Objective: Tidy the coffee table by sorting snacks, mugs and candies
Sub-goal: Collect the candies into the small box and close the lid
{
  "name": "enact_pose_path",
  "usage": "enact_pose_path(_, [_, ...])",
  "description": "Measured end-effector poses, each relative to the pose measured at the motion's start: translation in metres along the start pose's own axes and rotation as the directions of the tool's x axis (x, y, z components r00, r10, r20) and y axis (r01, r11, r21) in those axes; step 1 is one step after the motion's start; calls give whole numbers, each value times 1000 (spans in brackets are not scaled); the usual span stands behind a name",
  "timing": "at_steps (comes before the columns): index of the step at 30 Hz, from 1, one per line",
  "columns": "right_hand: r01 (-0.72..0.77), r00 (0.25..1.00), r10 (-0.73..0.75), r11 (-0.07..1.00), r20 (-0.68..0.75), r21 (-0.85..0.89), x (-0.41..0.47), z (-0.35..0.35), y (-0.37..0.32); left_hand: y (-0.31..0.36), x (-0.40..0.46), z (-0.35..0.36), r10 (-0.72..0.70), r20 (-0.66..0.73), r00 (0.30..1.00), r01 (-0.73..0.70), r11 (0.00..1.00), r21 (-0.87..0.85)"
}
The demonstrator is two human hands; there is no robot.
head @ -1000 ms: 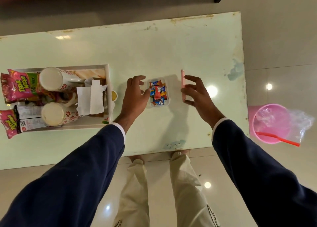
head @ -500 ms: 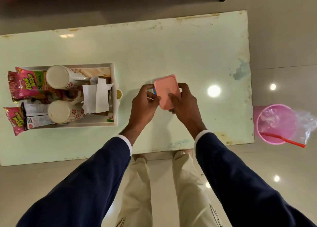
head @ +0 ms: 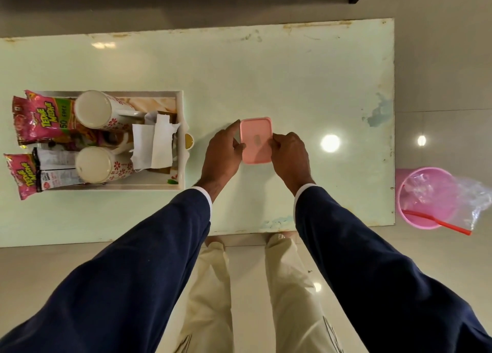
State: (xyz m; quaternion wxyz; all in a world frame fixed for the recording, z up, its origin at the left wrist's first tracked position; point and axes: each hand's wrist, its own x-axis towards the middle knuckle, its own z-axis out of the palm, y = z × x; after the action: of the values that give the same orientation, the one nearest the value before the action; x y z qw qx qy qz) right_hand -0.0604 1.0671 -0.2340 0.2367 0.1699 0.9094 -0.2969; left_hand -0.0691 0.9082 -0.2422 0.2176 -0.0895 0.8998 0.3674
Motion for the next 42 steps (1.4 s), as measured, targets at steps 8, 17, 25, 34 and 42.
enact_pose_path(8, [-69, 984, 53, 994, 173, 88, 17, -17, -12, 5, 13, -4, -144, 80, 986, 148, 988, -46])
enact_pose_path(17, [211, 946, -157, 962, 282, -171, 19, -23, -19, 14, 16, -5, -208, 113, 971, 211, 977, -13])
enact_pose_path(25, [92, 923, -72, 995, 378, -35, 33, -26, -21, 17, 15, -4, -190, 128, 973, 183, 981, 63])
enact_pose_path(34, [-174, 977, 127, 941, 174, 289, 21, 6, -5, 13, 7, 2, -138, 110, 984, 130, 988, 80])
enact_pose_path(42, [-139, 983, 85, 923, 162, 360, 17, 31, -55, -36, -28, -26, -48, -17, 999, 43, 977, -207])
